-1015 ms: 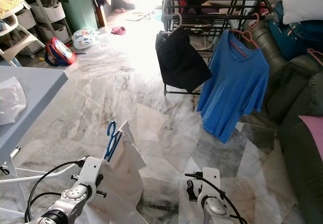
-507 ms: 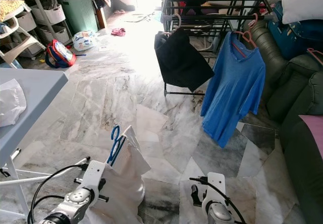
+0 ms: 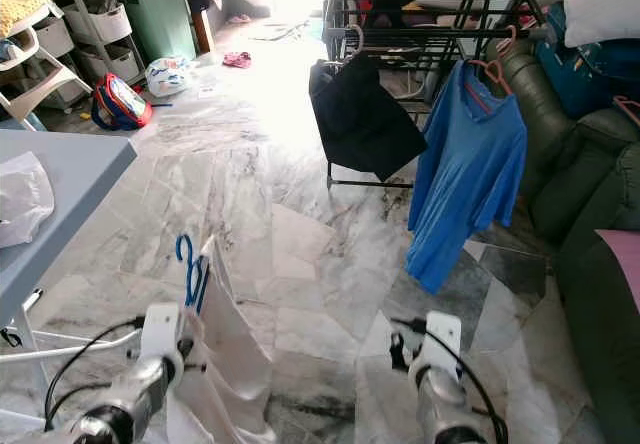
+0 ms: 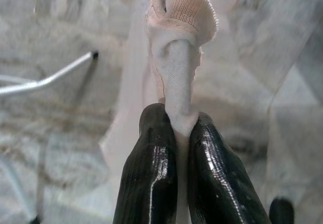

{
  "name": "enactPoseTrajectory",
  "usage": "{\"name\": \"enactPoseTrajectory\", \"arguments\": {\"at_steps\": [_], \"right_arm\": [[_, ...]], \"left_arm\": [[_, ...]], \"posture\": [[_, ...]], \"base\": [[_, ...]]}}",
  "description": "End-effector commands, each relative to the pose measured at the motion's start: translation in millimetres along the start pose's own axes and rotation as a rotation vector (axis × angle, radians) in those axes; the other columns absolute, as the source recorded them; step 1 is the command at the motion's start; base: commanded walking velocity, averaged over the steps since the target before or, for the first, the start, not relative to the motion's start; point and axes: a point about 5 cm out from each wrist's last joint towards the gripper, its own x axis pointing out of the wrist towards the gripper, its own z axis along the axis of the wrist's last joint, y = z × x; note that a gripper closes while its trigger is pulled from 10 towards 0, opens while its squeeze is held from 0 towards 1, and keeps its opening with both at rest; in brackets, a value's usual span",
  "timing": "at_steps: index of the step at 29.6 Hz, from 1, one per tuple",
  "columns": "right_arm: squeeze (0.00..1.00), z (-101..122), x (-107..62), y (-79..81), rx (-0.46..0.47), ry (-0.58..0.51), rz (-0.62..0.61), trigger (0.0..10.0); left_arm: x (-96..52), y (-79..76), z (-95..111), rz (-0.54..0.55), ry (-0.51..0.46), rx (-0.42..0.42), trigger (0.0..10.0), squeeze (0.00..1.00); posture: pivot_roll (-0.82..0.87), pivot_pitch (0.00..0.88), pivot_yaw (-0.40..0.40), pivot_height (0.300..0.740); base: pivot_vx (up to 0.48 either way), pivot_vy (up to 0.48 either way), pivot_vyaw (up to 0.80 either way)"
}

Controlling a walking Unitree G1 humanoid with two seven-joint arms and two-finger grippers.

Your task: Hang hanger

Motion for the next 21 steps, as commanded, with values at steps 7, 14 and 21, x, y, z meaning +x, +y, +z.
{"name": "enactPoseTrajectory", "arguments": {"at_steps": [7, 14, 21], "right_arm": [[0.0, -5, -1.2, 3.6, 0.007, 0.014, 0.0, 10.0], [0.0, -41, -11.7, 8.2, -0.047, 0.144, 0.039, 10.0], [0.0, -63, -20.4, 10.1, -0.116, 0.228, 0.082, 10.0]], "left_arm": [[1.6, -8.5, 13, -0.011, -0.058, 0.049, 10.0, 0.0], [-4.8, -4.9, -26, -0.008, 0.056, 0.131, 10.0, 0.0], [-10.6, 3.0, -48, 0.017, 0.124, 0.145, 10.0, 0.0]], "posture": [[-0.04, 0.052, 0.039, 0.74], [-0.04, 0.054, 0.034, 0.74], [-0.02, 0.057, 0.028, 0.74]], "base": [[0.0, 0.0, 0.0], [0.0, 0.0, 0.0], [0.0, 0.0, 0.0]]}}
